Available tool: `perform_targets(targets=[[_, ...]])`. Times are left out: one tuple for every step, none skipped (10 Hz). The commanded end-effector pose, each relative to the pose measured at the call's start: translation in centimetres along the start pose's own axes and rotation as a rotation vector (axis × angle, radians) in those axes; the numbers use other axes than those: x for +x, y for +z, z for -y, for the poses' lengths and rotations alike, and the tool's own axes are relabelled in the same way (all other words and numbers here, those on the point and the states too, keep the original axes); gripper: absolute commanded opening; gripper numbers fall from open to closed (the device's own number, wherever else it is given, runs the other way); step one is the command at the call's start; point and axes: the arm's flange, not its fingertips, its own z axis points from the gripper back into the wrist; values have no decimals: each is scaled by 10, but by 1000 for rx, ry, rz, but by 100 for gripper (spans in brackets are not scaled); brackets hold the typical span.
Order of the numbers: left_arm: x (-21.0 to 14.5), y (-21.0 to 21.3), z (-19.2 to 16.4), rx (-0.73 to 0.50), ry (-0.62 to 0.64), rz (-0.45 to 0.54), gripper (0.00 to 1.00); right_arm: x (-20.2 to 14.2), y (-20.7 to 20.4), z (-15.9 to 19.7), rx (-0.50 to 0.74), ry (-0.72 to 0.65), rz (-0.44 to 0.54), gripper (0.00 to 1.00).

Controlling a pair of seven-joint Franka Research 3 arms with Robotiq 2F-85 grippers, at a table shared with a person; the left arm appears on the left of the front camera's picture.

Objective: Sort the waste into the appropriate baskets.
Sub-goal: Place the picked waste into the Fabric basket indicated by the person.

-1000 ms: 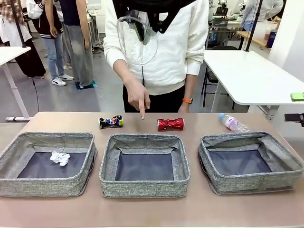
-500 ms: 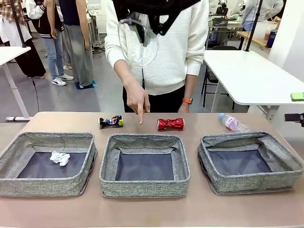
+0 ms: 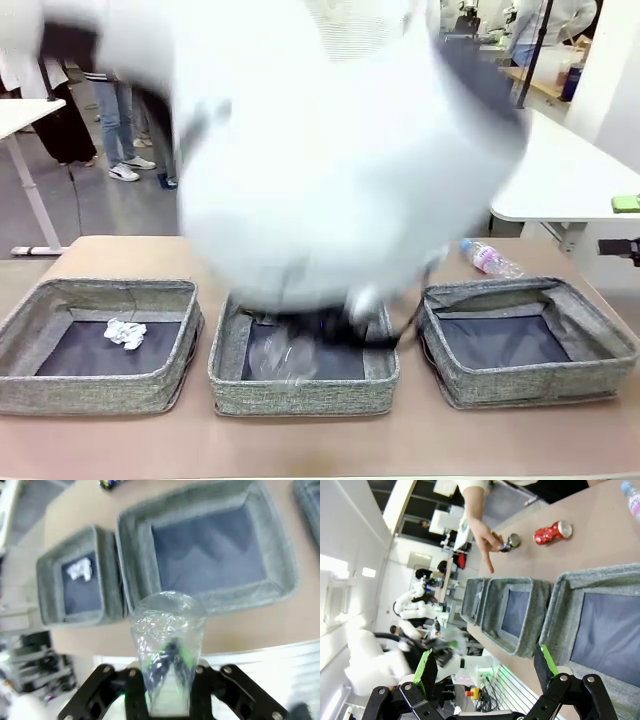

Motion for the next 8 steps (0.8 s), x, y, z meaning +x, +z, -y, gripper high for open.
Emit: perform_targets(targets=[[-12, -27, 5, 20, 22, 16, 8, 0, 0, -3, 3, -14, -4, 100], [-9, -40, 11, -26, 11, 2, 8, 0, 0, -3, 3, -14, -4, 100], [-4, -51, 12, -65, 29, -30, 8, 0, 0, -3, 3, -14, -4, 100], [5, -56, 10, -109, 50, -55, 8, 0, 0, -3, 3, -14, -4, 100], [22, -58, 0, -203, 88, -87, 8, 0, 0, -3, 3, -14, -4, 100], [39, -61, -10, -270, 128, -100, 8, 0, 0, -3, 3, -14, -4, 100], [55, -69, -17, -286, 142, -117, 8, 0, 0, -3, 3, -14, -4, 100], [66, -78, -17, -315, 148, -132, 8, 0, 0, -3, 3, -14, -4, 100]])
